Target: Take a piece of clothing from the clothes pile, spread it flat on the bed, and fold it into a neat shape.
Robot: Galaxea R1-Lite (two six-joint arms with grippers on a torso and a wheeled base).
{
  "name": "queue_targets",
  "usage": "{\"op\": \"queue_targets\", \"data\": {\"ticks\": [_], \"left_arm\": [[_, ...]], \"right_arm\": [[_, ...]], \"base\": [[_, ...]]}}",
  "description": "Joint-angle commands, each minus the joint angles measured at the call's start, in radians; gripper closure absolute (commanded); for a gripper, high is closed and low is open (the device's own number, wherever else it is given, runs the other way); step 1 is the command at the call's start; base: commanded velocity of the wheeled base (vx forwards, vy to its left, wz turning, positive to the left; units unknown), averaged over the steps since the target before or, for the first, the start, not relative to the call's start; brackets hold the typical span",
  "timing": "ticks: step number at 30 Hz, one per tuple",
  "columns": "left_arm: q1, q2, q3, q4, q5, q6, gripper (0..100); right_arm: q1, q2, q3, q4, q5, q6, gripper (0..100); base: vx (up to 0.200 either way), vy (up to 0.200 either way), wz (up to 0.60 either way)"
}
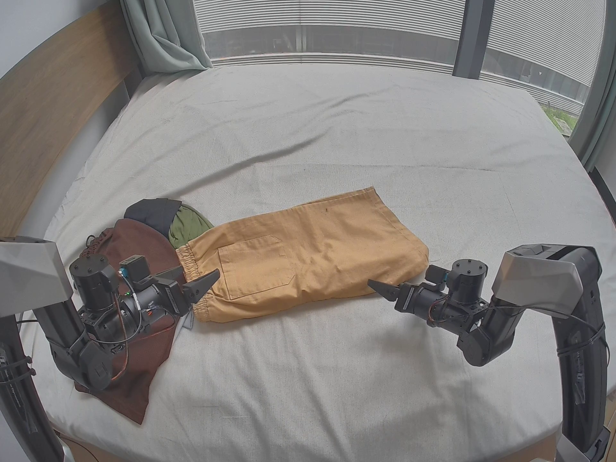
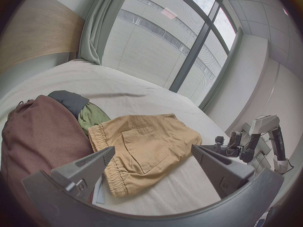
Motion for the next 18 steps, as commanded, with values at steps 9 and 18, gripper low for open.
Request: {"op": "queue_targets", "data": {"ticks": [9, 18], "left_arm": [[0.002, 0.003, -0.001, 0.000, 0.000, -0.002, 0], [0.002, 0.006, -0.001, 0.000, -0.002, -0.002, 0]], "right_arm": [[0.044, 0.100, -0.150, 0.013, -0.013, 0.094, 0], [0.067, 0.121, -0.229, 0.040, -0.014, 0.182, 0]], "base": [[0.000, 0.000, 0.00], [0.000, 0.000, 0.00]]}}
